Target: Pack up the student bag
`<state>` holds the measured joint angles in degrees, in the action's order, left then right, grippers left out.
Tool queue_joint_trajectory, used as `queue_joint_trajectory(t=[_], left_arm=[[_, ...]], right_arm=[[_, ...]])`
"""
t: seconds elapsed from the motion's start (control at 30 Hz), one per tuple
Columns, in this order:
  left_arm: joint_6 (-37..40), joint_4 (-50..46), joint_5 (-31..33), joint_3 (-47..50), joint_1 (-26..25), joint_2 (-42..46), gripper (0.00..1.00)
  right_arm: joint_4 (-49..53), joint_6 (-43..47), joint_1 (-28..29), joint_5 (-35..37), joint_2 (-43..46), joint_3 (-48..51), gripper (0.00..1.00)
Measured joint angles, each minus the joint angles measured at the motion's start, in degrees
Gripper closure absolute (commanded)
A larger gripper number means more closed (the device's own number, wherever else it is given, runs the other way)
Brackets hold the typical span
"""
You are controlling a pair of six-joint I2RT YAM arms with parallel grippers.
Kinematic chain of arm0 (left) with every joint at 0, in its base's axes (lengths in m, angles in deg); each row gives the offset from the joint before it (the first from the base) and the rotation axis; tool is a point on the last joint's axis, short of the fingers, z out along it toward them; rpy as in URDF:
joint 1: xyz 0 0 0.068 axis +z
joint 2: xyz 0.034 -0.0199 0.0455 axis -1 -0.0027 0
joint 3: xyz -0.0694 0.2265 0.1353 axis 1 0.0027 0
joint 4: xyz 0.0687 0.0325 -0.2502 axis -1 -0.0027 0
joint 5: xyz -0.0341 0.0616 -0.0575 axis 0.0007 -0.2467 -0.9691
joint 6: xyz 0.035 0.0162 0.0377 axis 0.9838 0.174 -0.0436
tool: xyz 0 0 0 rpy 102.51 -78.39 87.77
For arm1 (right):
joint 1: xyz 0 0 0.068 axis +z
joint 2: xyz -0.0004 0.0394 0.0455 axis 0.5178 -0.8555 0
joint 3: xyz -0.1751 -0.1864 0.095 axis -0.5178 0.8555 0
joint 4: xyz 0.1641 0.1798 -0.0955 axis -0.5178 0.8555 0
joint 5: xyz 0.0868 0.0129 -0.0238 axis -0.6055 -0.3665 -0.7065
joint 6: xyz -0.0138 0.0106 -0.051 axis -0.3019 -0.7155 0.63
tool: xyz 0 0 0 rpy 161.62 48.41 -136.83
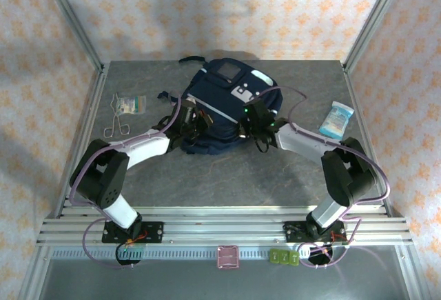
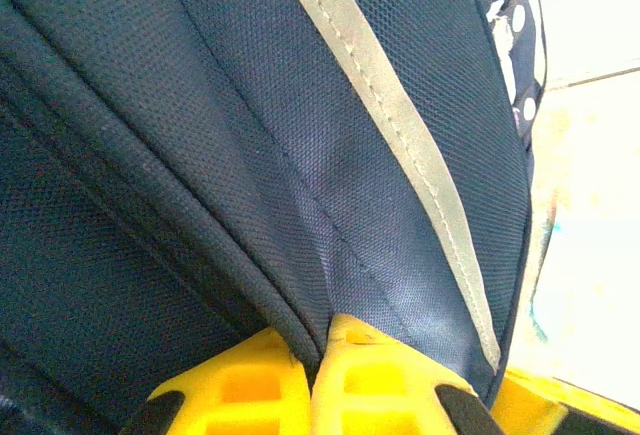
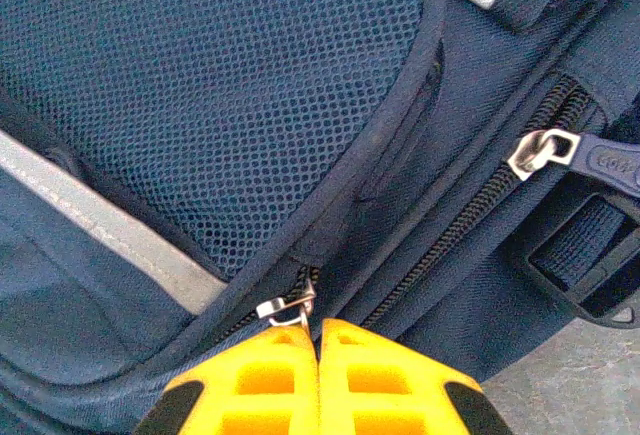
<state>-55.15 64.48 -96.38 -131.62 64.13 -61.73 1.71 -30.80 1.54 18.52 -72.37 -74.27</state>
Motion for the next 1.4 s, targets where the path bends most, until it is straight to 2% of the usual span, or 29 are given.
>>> queue_joint_trajectory(t=[0.47, 0.8, 0.9, 0.93, 1.03, 1.07, 1.1, 1.17, 1.2, 1.23, 1.4], left_arm=[[2.6, -0.3, -0.8, -0.7, 0.6, 0.2, 1.00], [7.2, -6.5, -2.4, -12.9, 1.9, -7.1, 1.00], [8.2, -7.1, -2.0, -14.3, 1.9, -7.9, 0.78], [8.6, -7.4, -1.0, -14.3, 1.9, -7.7, 0.68], [10.3, -9.0, 2.8, -13.8, 3.6, -5.9, 0.45], [10.7, -9.2, 4.0, -13.4, 4.2, -5.0, 0.41], [11.2, -9.5, 5.3, -12.7, 4.8, -3.5, 0.25], [12.4, -10.4, 7.8, -11.2, 5.6, -0.1, 0.01], [13.0, -10.7, 8.9, -10.5, 5.7, 1.8, 0.01], [13.6, -11.1, 9.9, -10.0, 5.7, 3.5, 0.01], [17.7, -13.1, 15.1, -9.6, 6.0, 10.3, 0.01]], right_arm=[[0.1, -1.5, -0.8, -0.4, -1.4, -1.6, 1.00], [-4.0, -3.4, -3.0, -0.6, 1.5, 0.4, 1.00], [-3.9, -3.8, -3.1, -0.6, 1.5, 0.4, 0.77], [-3.6, -3.8, -3.2, -0.2, 1.5, 0.4, 0.70], [-2.2, -3.8, -4.3, 1.2, 2.3, 0.4, 0.54], [-2.0, -3.7, -4.6, 1.6, 2.7, 0.4, 0.50], [-1.8, -3.5, -4.9, 2.1, 3.3, 0.4, 0.45], [-1.6, -3.1, -5.2, 3.1, 4.7, 0.3, 0.39], [-1.6, -2.8, -5.2, 3.6, 5.3, 0.3, 0.24], [-1.6, -2.3, -5.2, 4.2, 5.9, 0.3, 0.00], [-1.0, -1.0, -5.9, 6.5, 6.5, -2.2, 0.00]])
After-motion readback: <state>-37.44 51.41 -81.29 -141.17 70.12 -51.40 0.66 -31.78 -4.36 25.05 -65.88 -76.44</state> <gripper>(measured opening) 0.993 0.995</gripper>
